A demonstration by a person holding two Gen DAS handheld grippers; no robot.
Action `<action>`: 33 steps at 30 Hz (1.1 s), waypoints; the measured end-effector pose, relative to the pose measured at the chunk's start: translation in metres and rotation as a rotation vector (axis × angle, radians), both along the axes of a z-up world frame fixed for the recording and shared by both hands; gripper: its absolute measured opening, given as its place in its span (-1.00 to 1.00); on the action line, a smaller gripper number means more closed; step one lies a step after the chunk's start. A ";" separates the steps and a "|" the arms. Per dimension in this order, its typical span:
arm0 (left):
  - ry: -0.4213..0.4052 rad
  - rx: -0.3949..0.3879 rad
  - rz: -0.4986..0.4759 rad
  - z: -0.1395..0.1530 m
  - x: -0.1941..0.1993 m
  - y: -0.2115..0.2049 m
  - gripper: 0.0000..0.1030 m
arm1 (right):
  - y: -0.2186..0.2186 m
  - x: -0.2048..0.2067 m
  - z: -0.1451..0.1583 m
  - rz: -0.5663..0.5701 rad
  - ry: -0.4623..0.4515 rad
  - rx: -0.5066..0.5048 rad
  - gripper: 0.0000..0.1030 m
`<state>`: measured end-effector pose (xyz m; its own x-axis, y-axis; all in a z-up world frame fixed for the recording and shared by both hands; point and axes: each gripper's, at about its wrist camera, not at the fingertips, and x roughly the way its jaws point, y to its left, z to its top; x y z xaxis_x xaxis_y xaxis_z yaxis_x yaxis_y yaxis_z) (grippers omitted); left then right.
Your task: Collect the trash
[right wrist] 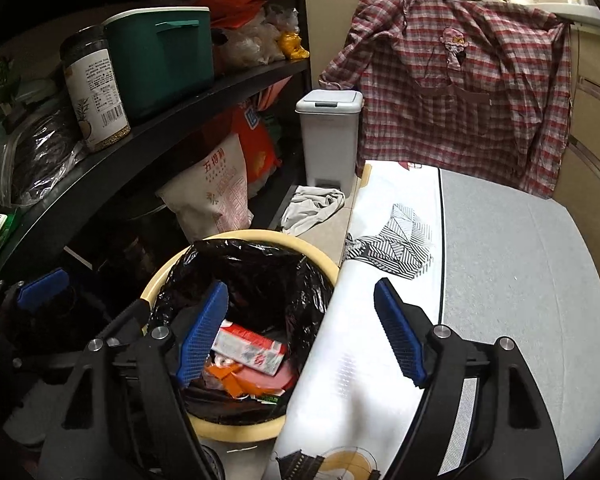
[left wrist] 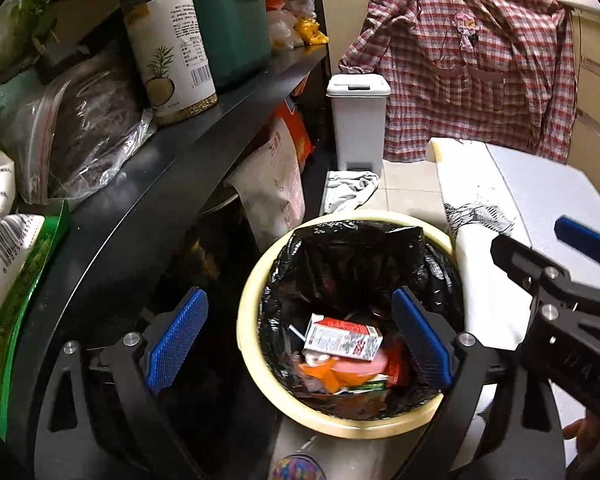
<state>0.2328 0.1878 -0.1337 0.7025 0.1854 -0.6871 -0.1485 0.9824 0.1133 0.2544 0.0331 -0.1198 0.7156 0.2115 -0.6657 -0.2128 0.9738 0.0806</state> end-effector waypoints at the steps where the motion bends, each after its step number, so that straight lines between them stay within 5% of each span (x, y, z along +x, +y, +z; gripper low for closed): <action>1: 0.001 -0.006 -0.001 0.001 -0.001 0.000 0.76 | -0.003 -0.002 0.001 -0.006 0.001 0.008 0.47; 9: -0.020 -0.028 -0.023 0.017 -0.019 -0.007 0.76 | -0.029 -0.022 0.024 -0.031 -0.025 0.037 0.54; 18: -0.123 -0.031 -0.033 0.072 -0.065 -0.025 0.83 | -0.062 -0.070 0.071 -0.031 -0.122 0.061 0.67; 26: -0.230 -0.041 -0.094 0.121 -0.108 -0.071 0.85 | -0.109 -0.128 0.115 -0.055 -0.228 0.053 0.85; 33: -0.316 -0.099 -0.169 0.129 -0.130 -0.120 0.85 | -0.149 -0.170 0.131 -0.157 -0.339 -0.028 0.90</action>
<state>0.1029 0.0680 -0.0047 0.8980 -0.0076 -0.4399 0.0041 1.0000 -0.0089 0.0848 -0.1159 0.0107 0.9187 0.0664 -0.3893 -0.0704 0.9975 0.0041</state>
